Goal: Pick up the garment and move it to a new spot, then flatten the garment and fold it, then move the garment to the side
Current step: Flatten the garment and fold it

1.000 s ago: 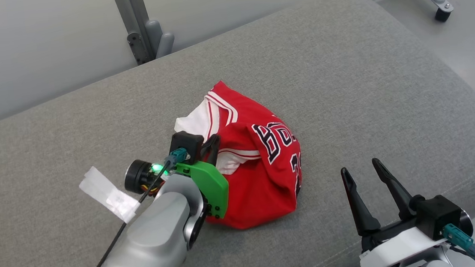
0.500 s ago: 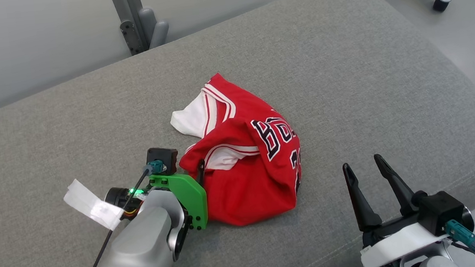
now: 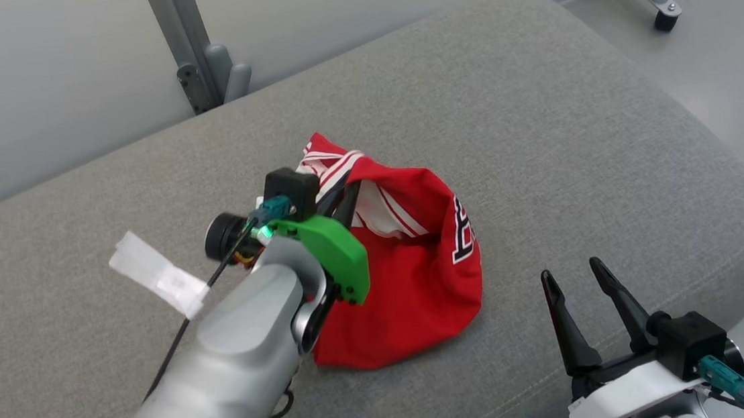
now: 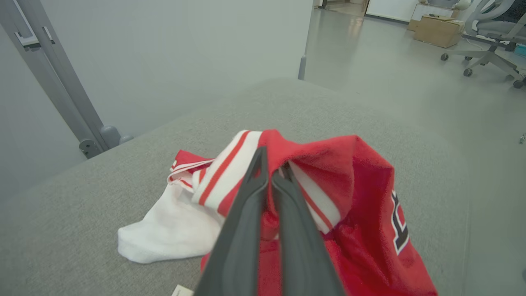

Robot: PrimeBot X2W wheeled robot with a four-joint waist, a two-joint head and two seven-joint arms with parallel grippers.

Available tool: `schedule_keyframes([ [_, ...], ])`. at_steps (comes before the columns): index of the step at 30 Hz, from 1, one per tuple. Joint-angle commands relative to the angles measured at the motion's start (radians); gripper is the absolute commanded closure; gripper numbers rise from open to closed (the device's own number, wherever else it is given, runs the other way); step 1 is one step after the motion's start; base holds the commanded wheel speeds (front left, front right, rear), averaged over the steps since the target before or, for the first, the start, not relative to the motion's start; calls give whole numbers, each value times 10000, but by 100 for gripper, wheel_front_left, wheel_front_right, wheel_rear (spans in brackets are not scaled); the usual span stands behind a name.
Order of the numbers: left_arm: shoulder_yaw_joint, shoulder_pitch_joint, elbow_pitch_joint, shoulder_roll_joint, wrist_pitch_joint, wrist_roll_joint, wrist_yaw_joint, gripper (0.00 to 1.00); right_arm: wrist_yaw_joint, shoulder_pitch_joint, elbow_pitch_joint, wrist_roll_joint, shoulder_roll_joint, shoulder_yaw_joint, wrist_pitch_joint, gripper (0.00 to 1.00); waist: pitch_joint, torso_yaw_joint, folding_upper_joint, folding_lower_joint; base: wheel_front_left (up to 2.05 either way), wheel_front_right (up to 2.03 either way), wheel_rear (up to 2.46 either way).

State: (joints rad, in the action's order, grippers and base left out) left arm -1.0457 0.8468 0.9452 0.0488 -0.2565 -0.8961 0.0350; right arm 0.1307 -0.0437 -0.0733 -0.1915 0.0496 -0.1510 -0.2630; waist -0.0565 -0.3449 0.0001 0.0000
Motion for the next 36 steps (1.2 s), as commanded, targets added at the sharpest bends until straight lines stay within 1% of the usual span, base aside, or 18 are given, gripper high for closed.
schedule_keyframes([
  [1, -26, 510, -341, 29, -45, -61, 47, 100, 1, -174, -14, -115, 17, -31, -49, 0, 501, -195, -1, 0, 0, 0, 0],
  [4, -146, 1340, -953, 24, -69, 34, 81, 100, 1, -243, 19, -139, 18, -123, -49, 0, 808, -382, -1, 0, 0, 0, 0],
  [6, -203, 1911, -1101, 24, -61, 17, 55, 100, 1, -349, 11, -211, 20, -136, -49, 0, 1021, -554, -1, 0, 0, 0, 0],
  [9, -325, 2917, -1119, 24, 175, -49, 66, 100, 1, -525, -6, -322, 18, -128, -49, 0, 1294, -785, -1, 0, 0, 0, 0],
  [10, -325, 2917, -1119, 24, 175, -49, 66, 100, 1, -525, -6, -322, 18, -128, -49, 0, 1294, -785, -1, 0, 0, 0, 0],
  [14, -391, 4325, -986, 20, 345, -9, -44, 100, 1, -706, -79, -339, 14, -391, -49, 0, 1479, -1015, -1, 0, 0, 0, 0],
  [17, -320, 5395, -726, 37, 274, 128, -333, 100, 1, -720, -3, -469, 27, -297, -49, 0, 1495, -1016, -1, 0, 0, 0, 0],
  [20, -388, 5980, 12, 95, 154, 533, -711, 100, 1, -672, 31, -469, 10, -284, -49, 0, 1506, -965, -1, 0, 0, 0, 0],
  [22, -325, 5818, 521, 219, 103, 532, -740, 100, 1, -645, 50, -413, 12, -219, -49, 0, 1496, -857, -1, 0, 0, 0, 0],
  [26, -392, 4625, 1282, 489, -19, 422, -484, 100, 1, -553, 123, -320, 7, -75, -49, 0, 1285, -450, -1, 0, 0, 0, 0],
  [28, -425, 3810, 1523, 646, -53, 421, -358, 100, 1, -517, 137, -289, 9, -9, -49, 0, 1105, -160, -1, 0, 0, 0, 0],
  [31, -275, 2106, 2043, 1012, -85, 115, -260, 100, 1, -512, 110, -220, 10, -45, -49, 0, 921, 214, -1, 0, 0, 0, 0],
  [36, 538, -43, 2134, 1720, -96, -267, -520, 100, 1, -448, 119, -128, 17, 136, -49, 0, 692, 751, -1, 0, 0, 0, 0],
])
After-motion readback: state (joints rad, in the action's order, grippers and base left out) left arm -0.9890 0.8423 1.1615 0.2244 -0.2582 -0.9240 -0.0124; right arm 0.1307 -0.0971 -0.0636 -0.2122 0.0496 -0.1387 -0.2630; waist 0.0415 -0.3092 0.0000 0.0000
